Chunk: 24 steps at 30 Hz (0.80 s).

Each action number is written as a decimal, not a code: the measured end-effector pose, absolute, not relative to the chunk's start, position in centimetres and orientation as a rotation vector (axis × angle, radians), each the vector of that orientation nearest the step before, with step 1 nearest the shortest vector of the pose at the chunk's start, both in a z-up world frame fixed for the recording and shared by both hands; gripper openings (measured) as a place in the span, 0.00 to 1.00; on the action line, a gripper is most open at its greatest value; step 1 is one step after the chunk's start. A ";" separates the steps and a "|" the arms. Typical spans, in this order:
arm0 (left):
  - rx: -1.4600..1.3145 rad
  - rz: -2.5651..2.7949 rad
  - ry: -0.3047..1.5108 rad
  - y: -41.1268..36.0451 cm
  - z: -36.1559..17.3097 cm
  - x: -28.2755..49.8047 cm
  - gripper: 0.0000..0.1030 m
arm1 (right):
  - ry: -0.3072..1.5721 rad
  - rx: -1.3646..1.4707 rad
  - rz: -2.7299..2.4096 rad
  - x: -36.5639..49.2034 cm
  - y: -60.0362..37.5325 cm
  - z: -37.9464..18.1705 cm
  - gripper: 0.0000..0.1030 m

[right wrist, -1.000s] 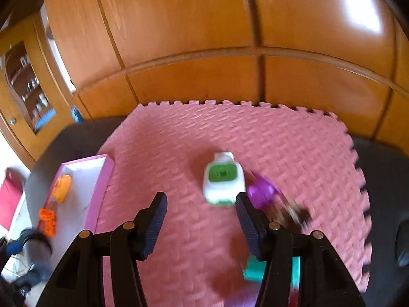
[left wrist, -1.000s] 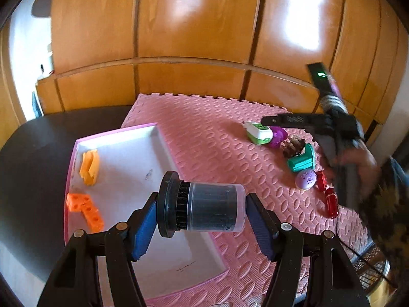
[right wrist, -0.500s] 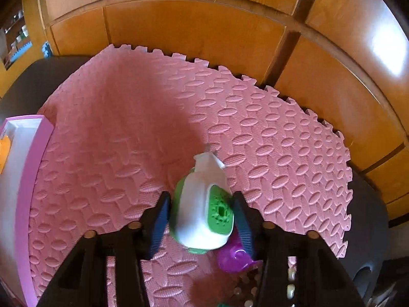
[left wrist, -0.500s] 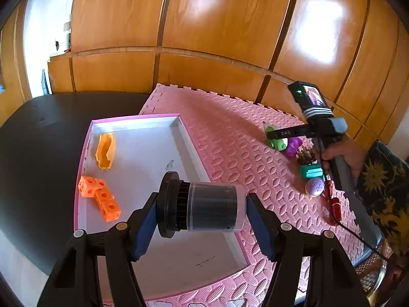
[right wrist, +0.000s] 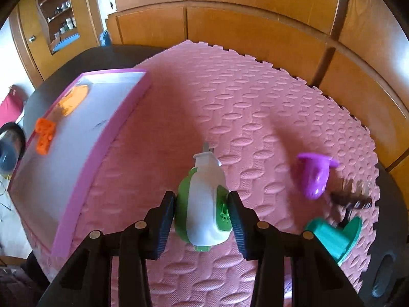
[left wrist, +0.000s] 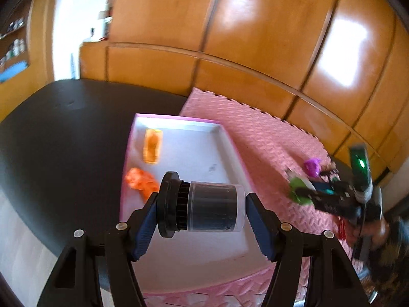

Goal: Organize rigid objects
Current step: 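Carry the jar into the tray and release it while the right tool grasps the green-white bottle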

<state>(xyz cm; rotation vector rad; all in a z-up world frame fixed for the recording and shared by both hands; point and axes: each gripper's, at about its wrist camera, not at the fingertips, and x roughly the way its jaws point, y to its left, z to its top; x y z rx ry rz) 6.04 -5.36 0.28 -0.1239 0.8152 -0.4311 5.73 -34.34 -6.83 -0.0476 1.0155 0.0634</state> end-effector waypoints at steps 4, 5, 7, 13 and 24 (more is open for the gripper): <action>-0.138 -0.414 0.811 -4.4 0.6 7.4 0.66 | 0.982 0.020 0.064 5.2 -35.2 -7.0 0.41; -0.134 -0.414 0.808 -4.5 0.6 7.9 0.66 | 0.973 0.028 0.066 5.0 -35.3 -7.0 0.41; -0.117 -0.402 0.806 -5.0 0.6 8.9 0.66 | 0.955 0.035 0.071 4.9 -35.5 -7.0 0.41; -0.027 -0.409 0.823 -8.2 0.1 13.3 0.66 | 0.901 0.078 0.097 4.3 -36.3 -7.2 0.41; 0.076 -0.346 0.912 -12.5 -3.7 21.5 0.66 | 0.882 0.059 0.106 4.1 -36.1 -7.3 0.41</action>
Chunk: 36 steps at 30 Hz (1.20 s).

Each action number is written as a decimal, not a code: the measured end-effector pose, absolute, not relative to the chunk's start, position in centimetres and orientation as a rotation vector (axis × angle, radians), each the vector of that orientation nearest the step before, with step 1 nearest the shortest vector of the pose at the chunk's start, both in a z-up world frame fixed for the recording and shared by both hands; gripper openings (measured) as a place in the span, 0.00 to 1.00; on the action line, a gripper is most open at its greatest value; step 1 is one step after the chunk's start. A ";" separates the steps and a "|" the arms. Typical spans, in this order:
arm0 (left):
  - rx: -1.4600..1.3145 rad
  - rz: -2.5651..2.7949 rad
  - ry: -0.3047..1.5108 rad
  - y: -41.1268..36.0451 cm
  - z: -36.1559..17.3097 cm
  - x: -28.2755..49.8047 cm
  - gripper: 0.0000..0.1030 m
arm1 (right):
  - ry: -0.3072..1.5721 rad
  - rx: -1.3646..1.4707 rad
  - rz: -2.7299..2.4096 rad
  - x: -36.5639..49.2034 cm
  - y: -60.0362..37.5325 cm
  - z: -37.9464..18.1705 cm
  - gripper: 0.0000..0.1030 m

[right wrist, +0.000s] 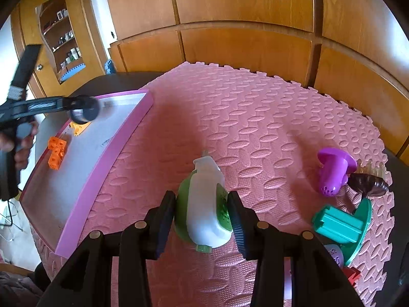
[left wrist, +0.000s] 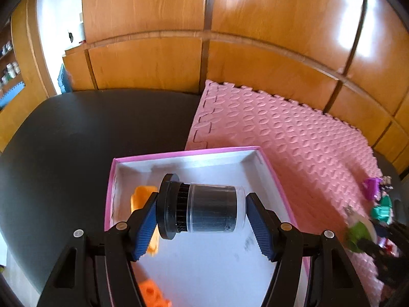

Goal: Organize rigid objects
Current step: 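Carry the jar into the tray and release it while the right tool grasps the green-white bottle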

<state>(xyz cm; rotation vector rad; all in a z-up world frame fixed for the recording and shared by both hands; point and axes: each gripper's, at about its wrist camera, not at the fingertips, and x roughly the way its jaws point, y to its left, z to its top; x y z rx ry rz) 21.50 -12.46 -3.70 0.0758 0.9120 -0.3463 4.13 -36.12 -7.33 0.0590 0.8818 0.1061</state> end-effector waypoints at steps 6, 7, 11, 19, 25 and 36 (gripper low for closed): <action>0.102 -0.318 0.921 -13.6 -5.0 23.4 0.66 | 0.882 0.058 0.105 4.2 -36.2 -7.3 0.41; 0.099 -0.316 0.922 -13.6 -5.0 23.5 0.67 | 0.882 0.055 0.104 4.1 -36.1 -7.3 0.41; 0.086 -0.319 0.903 -13.2 -4.2 22.8 0.75 | 0.881 0.049 0.104 4.1 -36.1 -7.3 0.41; 0.029 -0.308 0.836 -10.1 -1.6 16.7 0.84 | 0.888 0.062 0.095 4.1 -36.1 -7.2 0.41; 0.021 -0.285 0.849 -8.6 -2.0 11.2 0.84 | 0.888 0.068 0.082 4.1 -36.0 -7.3 0.41; -0.013 -0.218 0.854 -6.6 -2.0 6.7 0.89 | 0.862 0.056 0.062 3.7 -35.8 -7.4 0.41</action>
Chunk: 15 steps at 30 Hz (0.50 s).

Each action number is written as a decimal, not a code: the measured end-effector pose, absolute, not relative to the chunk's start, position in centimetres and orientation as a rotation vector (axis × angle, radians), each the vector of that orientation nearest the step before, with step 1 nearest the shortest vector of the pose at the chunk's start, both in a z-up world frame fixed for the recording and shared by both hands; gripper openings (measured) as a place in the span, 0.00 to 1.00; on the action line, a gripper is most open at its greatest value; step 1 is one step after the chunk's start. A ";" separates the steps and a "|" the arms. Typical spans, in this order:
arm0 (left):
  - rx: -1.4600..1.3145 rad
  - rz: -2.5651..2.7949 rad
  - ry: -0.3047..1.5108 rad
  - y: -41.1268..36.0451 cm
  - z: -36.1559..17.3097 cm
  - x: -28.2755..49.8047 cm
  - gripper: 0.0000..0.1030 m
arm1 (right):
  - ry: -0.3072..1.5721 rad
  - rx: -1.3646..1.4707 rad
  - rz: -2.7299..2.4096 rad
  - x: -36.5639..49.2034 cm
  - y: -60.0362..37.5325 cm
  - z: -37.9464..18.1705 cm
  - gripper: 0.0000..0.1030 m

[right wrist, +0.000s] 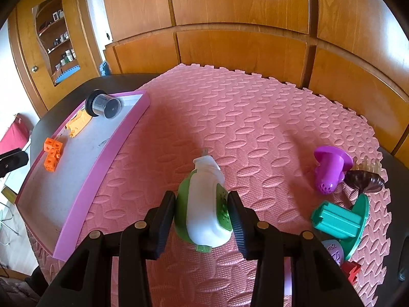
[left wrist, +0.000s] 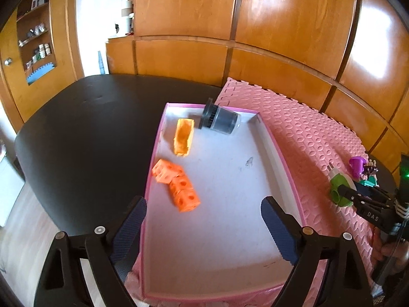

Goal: Organize rigid objects
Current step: 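Carry the jar into the tray and release it while the right tool grasps the green-white bottle, then carry the green-white spray bottle into the tray and open the right tool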

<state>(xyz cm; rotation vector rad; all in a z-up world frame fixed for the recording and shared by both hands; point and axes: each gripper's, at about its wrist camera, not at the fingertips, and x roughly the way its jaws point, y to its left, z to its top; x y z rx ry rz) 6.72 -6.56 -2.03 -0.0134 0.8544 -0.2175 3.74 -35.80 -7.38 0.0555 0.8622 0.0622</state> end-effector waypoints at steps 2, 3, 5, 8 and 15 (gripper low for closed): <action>-0.001 -0.205 0.845 -6.2 -2.0 6.3 0.89 | 0.857 0.044 0.053 3.7 -35.6 -7.4 0.41; 0.005 -0.207 0.843 -6.1 -2.0 6.1 0.89 | 0.855 0.039 0.046 3.7 -35.4 -7.4 0.41; 0.018 -0.205 0.837 -6.0 -2.1 5.8 0.89 | 0.854 0.036 0.023 3.7 -35.1 -7.5 0.41; 0.019 -0.207 0.834 -5.8 -2.3 5.4 0.89 | 0.849 0.037 -0.006 3.6 -34.8 -7.5 0.41; 0.019 -0.204 0.810 -4.9 -2.2 4.7 0.89 | 0.852 0.081 -0.058 3.4 -34.8 -7.5 0.41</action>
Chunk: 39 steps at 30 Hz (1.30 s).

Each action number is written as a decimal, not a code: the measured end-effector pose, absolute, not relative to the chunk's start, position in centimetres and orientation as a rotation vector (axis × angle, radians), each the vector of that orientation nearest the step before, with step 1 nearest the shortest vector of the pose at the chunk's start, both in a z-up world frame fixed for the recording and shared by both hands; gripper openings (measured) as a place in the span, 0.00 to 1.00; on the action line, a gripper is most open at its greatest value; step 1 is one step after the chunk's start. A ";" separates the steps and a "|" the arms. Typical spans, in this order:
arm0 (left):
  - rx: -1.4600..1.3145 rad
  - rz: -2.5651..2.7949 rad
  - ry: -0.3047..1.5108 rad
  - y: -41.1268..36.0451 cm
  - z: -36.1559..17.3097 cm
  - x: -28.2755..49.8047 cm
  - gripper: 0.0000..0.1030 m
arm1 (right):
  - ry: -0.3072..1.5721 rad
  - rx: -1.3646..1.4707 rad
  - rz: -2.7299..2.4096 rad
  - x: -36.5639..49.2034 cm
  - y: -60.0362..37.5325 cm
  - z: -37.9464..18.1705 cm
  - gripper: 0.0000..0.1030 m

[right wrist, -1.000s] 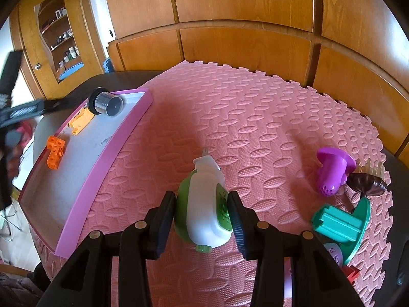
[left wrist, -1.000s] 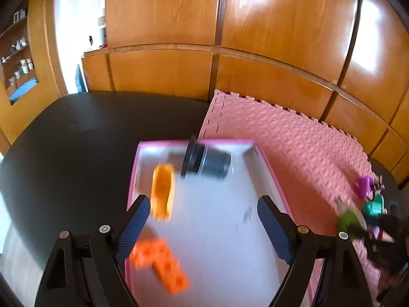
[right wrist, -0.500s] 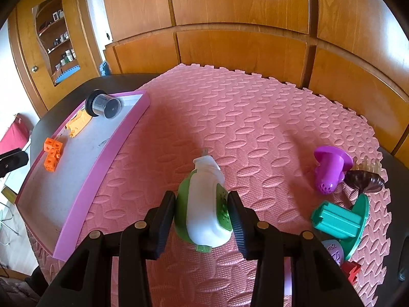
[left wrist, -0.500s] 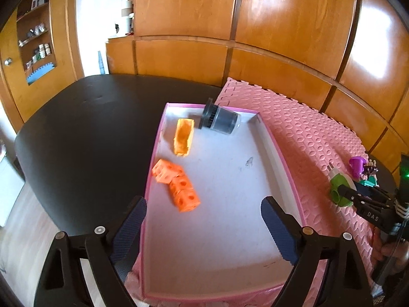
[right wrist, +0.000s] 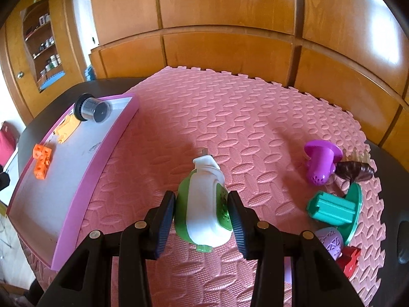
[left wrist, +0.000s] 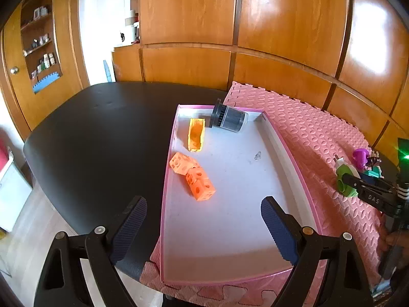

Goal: Organize rigid objects
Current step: 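Carry the green-white spray bottle into the tray and open the right tool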

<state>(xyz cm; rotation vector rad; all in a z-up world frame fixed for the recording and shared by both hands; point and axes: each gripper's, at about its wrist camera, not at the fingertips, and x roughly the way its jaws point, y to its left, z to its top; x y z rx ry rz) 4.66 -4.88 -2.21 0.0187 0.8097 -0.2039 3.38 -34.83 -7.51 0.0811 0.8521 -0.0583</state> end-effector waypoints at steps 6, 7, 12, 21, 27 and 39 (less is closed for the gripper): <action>-0.008 -0.195 0.825 -3.6 -2.8 4.2 0.89 | 0.873 0.180 -0.056 3.5 -34.7 -6.6 0.36; -0.013 -0.192 0.828 -3.4 -3.0 4.3 0.89 | 0.869 0.205 -0.048 3.5 -34.7 -6.3 0.36; -0.032 -0.189 0.839 -2.6 -3.3 4.2 0.89 | 0.852 0.191 0.000 3.9 -32.7 -5.0 0.36; -0.053 -0.192 0.839 -1.7 -3.4 4.4 0.89 | 0.809 0.205 0.118 4.7 -29.2 -1.9 0.36; -0.065 -0.193 0.842 -1.2 -3.5 4.4 0.89 | 0.817 0.166 0.178 7.6 -25.3 -1.8 0.36; -0.103 -0.190 0.879 -0.1 -4.5 5.2 0.89 | 0.908 0.107 0.115 16.3 -21.2 -5.4 0.36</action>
